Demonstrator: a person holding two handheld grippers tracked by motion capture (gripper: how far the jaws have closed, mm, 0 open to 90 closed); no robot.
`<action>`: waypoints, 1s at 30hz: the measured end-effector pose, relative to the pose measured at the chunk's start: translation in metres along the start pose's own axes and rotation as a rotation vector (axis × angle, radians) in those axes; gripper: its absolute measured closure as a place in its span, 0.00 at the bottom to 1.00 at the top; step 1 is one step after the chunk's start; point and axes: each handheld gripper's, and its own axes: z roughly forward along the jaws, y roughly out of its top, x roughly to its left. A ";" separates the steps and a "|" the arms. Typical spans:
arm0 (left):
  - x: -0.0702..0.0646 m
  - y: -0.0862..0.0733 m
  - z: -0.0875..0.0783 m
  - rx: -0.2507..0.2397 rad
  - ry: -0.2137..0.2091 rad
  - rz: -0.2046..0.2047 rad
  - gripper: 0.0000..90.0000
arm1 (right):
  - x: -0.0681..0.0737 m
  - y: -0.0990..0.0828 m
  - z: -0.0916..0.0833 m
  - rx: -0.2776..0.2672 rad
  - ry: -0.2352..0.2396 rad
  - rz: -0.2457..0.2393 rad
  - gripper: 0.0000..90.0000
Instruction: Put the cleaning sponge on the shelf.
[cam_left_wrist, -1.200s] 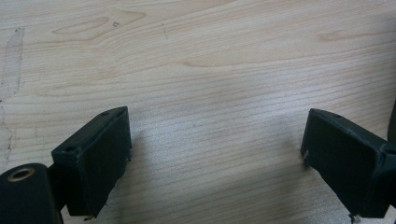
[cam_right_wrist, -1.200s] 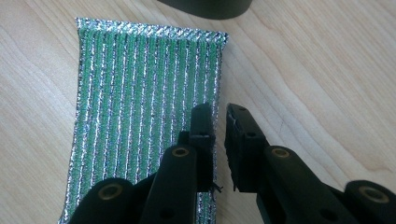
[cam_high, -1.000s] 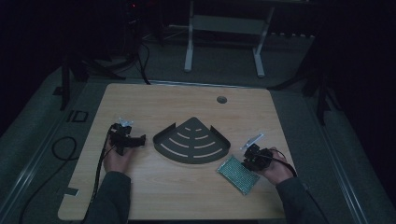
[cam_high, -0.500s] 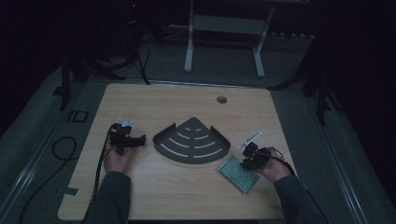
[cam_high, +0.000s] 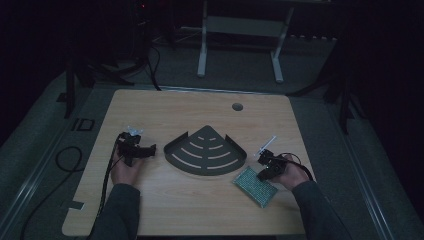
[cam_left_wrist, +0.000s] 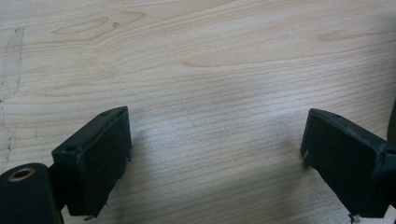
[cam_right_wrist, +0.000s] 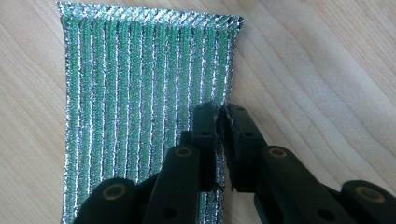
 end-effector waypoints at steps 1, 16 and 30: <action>0.000 0.000 0.000 0.000 0.000 0.000 0.10 | 0.000 0.001 0.000 0.005 0.003 0.002 0.93; 0.000 0.000 0.000 0.000 0.000 0.000 0.10 | 0.006 0.000 -0.005 0.018 -0.021 -0.029 0.99; 0.000 0.000 0.000 0.000 0.000 0.000 0.10 | 0.006 0.001 -0.023 0.021 -0.009 -0.023 0.99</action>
